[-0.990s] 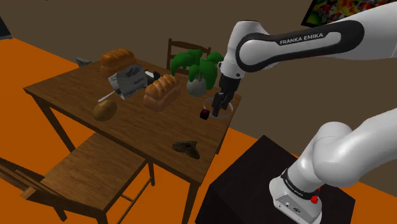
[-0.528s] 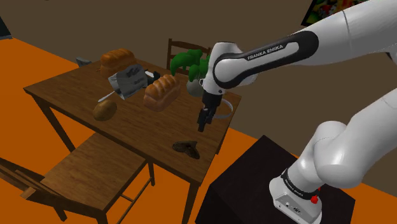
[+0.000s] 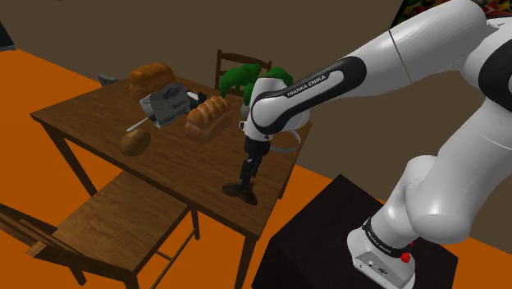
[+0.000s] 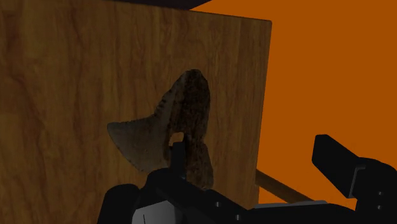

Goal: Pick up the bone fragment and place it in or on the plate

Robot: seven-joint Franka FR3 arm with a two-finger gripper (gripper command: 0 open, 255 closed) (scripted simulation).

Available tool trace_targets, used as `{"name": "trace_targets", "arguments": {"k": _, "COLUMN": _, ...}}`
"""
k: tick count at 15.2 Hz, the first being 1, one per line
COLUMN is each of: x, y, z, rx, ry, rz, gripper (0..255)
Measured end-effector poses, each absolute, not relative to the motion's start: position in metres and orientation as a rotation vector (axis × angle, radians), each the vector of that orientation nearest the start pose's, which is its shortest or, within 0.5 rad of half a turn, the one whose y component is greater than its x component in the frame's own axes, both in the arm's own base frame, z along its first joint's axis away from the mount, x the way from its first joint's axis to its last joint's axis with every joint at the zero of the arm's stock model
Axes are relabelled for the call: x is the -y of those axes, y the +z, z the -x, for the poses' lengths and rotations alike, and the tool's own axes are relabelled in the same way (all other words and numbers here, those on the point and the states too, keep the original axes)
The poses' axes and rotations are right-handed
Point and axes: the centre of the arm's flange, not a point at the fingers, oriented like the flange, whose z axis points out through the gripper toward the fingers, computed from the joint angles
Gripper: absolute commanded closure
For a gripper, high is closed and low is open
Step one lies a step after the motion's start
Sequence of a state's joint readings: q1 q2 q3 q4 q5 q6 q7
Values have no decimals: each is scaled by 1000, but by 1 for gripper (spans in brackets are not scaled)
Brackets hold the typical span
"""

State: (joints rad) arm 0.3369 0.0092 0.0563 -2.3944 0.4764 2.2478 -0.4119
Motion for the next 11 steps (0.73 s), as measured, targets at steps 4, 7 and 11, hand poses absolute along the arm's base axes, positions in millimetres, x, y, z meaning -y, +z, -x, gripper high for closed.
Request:
{"name": "trace_targets", "arguments": {"k": 4, "x": -202, "y": 283, "z": -431, "rx": 657, "ry": 211, "rz": 2706, "gripper": 0}}
{"name": "trace_targets", "arguments": {"k": 7, "x": -204, "y": 277, "z": -430, "rx": 657, "ry": 211, "rz": 2707, "gripper": 0}}
{"name": "trace_targets", "arguments": {"k": 11, "x": -204, "y": 276, "z": -430, "rx": 657, "ry": 210, "rz": 2707, "gripper": 0}}
